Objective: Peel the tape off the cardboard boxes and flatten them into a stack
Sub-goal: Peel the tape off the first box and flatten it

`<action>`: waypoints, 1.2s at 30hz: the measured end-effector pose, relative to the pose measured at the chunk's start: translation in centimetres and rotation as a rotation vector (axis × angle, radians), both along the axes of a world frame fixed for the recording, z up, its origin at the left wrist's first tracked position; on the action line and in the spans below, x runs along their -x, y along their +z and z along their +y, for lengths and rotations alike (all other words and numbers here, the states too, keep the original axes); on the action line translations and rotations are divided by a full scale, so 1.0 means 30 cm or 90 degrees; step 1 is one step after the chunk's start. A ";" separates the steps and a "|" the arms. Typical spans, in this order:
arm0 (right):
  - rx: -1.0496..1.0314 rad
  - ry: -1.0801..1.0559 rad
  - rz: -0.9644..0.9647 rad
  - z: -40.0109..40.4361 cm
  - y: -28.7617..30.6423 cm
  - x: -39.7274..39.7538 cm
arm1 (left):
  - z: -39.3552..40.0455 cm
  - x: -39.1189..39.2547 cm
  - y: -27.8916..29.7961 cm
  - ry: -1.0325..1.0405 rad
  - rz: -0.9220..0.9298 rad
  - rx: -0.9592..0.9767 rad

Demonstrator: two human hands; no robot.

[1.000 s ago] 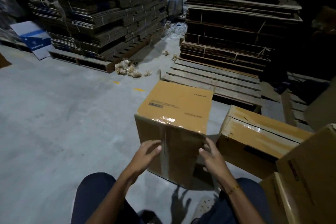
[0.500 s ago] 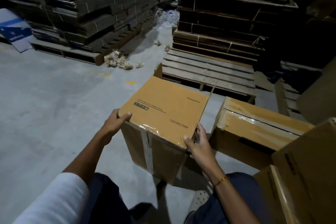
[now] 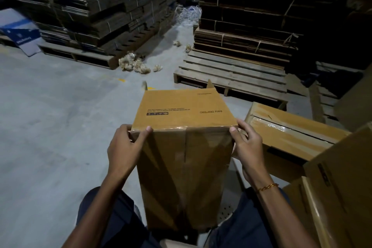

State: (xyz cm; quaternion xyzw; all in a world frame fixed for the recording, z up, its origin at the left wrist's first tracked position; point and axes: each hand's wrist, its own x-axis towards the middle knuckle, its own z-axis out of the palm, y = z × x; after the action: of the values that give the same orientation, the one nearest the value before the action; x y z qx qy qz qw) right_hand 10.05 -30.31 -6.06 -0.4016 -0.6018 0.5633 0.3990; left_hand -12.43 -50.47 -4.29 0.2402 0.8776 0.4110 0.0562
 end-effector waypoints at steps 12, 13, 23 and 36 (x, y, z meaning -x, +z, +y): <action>0.014 0.138 -0.030 -0.083 0.011 0.034 | 0.152 -0.104 0.058 -0.398 0.319 0.337; 0.023 0.155 -0.023 -0.072 0.011 0.026 | 0.157 -0.110 0.048 -0.409 0.332 0.355; 0.039 0.218 -0.057 -0.012 -0.019 -0.012 | 0.164 -0.113 0.036 -0.422 0.350 0.361; -0.176 0.266 -0.260 0.049 0.118 0.003 | 0.167 -0.080 0.047 -0.416 0.355 0.368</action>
State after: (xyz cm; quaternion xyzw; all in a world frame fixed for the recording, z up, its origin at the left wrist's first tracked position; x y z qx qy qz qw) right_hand 9.97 -28.84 -2.52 -0.3162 -0.8095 0.4540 0.1963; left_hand -10.04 -45.45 -2.89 0.5769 0.8161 0.0330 0.0099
